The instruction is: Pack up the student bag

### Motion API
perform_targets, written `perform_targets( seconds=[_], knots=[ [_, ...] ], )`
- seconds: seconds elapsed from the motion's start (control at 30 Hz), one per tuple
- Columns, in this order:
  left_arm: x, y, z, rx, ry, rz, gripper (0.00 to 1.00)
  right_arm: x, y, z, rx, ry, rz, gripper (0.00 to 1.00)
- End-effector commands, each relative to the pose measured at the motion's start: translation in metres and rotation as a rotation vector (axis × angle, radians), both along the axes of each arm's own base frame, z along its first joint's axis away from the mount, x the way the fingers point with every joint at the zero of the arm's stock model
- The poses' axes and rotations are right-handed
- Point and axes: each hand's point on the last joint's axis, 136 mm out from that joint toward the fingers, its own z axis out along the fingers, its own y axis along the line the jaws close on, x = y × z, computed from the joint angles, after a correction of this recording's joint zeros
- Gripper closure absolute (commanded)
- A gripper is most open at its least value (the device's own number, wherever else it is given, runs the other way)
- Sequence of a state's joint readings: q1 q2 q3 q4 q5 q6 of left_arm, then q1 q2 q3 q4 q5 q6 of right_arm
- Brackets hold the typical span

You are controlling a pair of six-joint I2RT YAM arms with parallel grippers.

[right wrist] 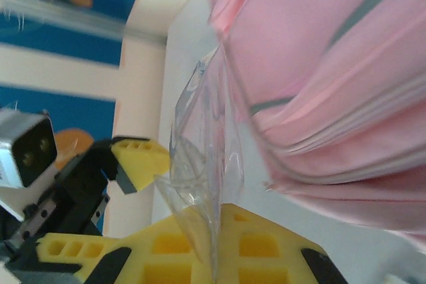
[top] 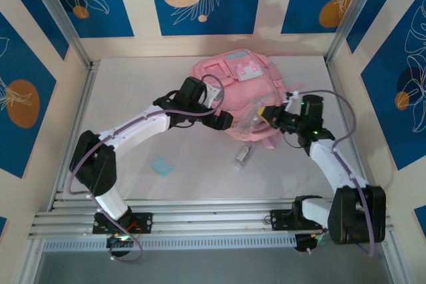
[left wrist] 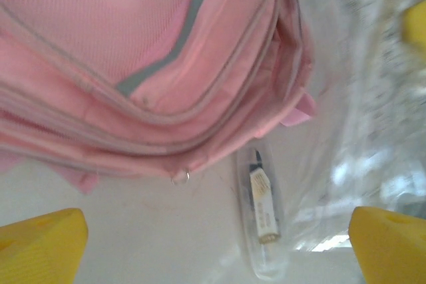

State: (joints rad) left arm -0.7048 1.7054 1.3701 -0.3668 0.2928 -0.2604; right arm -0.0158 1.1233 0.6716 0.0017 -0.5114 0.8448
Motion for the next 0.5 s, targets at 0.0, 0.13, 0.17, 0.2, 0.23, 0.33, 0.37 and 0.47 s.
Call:
perform_targets(
  seconds=[0.0, 0.13, 0.17, 0.2, 0.23, 0.33, 0.37, 0.47],
  knots=[
    [0.016, -0.02, -0.004, 0.08, -0.116, -0.048, 0.04, -0.013, -0.045, -0.008, -0.017, 0.118, -0.14, 1.0],
    [0.028, -0.037, -0.02, 0.219, -0.205, -0.101, 0.07, -0.019, -0.083, 0.01, 0.057, 0.101, -0.245, 1.0],
    [0.031, -0.041, -0.025, 0.272, -0.238, -0.11, 0.08, -0.021, -0.091, 0.013, 0.059, 0.097, -0.273, 1.0],
    [0.032, -0.047, -0.028, 0.316, -0.276, -0.13, 0.08, -0.022, -0.099, 0.015, 0.053, 0.093, -0.304, 1.0],
    [0.035, -0.052, -0.031, 0.357, -0.316, -0.142, 0.08, -0.024, -0.105, 0.016, 0.047, 0.094, -0.329, 1.0],
    [0.043, -0.068, -0.045, 0.457, -0.4, -0.153, 0.06, -0.027, -0.12, 0.021, 0.048, 0.081, -0.381, 1.0],
    [0.048, -0.07, -0.051, 0.472, -0.404, -0.143, 0.07, -0.028, -0.123, 0.023, 0.056, 0.075, -0.389, 1.0],
    [0.063, -0.078, -0.061, 0.501, -0.422, -0.122, 0.06, -0.031, -0.127, 0.027, 0.076, 0.065, -0.393, 1.0]
  ],
)
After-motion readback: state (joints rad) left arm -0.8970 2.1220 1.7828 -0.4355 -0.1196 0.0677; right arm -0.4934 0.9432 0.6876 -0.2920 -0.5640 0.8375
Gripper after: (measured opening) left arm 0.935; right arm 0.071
